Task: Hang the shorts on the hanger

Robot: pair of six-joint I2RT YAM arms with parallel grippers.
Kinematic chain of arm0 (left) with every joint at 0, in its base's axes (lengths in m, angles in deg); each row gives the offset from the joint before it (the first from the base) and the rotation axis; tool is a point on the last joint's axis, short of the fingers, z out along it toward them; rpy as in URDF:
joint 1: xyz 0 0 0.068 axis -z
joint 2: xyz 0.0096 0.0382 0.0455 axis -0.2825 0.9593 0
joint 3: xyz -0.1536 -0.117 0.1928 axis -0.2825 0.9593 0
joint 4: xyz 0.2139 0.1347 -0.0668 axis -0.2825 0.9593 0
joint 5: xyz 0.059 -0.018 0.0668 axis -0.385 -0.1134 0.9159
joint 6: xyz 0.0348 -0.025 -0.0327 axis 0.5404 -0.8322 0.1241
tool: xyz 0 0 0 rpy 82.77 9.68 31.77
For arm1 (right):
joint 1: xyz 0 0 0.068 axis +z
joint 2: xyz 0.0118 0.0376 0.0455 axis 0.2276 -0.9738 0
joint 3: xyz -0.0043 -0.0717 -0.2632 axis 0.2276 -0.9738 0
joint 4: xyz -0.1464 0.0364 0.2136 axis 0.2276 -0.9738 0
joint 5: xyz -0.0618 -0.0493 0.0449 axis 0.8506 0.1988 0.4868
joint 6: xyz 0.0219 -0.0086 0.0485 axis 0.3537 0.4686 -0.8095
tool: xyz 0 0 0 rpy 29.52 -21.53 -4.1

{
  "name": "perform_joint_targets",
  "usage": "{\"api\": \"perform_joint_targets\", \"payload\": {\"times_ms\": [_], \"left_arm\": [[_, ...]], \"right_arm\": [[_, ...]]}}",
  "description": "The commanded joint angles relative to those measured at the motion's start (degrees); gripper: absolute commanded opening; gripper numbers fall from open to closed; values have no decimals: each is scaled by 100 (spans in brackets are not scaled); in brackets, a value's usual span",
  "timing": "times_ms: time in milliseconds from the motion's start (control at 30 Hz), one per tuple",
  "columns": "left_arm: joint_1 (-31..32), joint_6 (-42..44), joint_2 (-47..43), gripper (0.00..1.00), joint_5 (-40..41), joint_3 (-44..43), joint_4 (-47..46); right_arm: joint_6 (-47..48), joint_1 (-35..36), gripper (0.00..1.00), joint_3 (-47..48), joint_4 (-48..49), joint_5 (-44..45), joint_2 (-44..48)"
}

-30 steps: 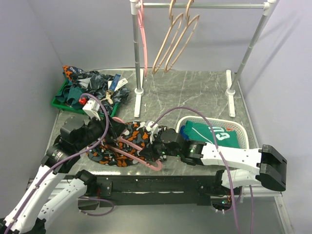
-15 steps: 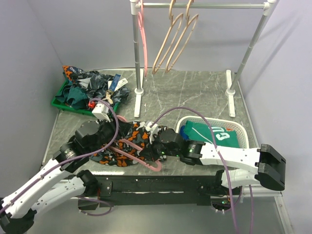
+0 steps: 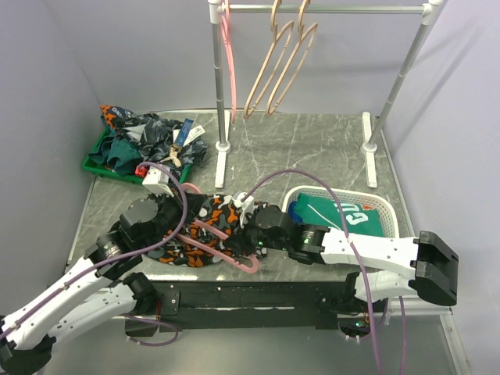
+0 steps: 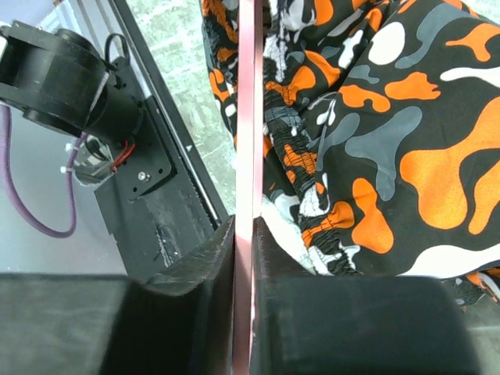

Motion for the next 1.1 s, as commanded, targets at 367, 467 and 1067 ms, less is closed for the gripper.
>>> {"api": "perform_joint_targets", "payload": {"times_ms": [367, 467, 1067], "left_arm": [[21, 117, -549, 1, 397, 76, -56], [21, 143, -637, 1, 459, 23, 40], [13, 179, -821, 1, 503, -179, 85]], "right_arm": [[-757, -55, 63, 381, -855, 1627, 1168], [-1109, -249, 48, 3, -953, 1673, 1450], [-1532, -205, 52, -1510, 822, 733, 485]]}}
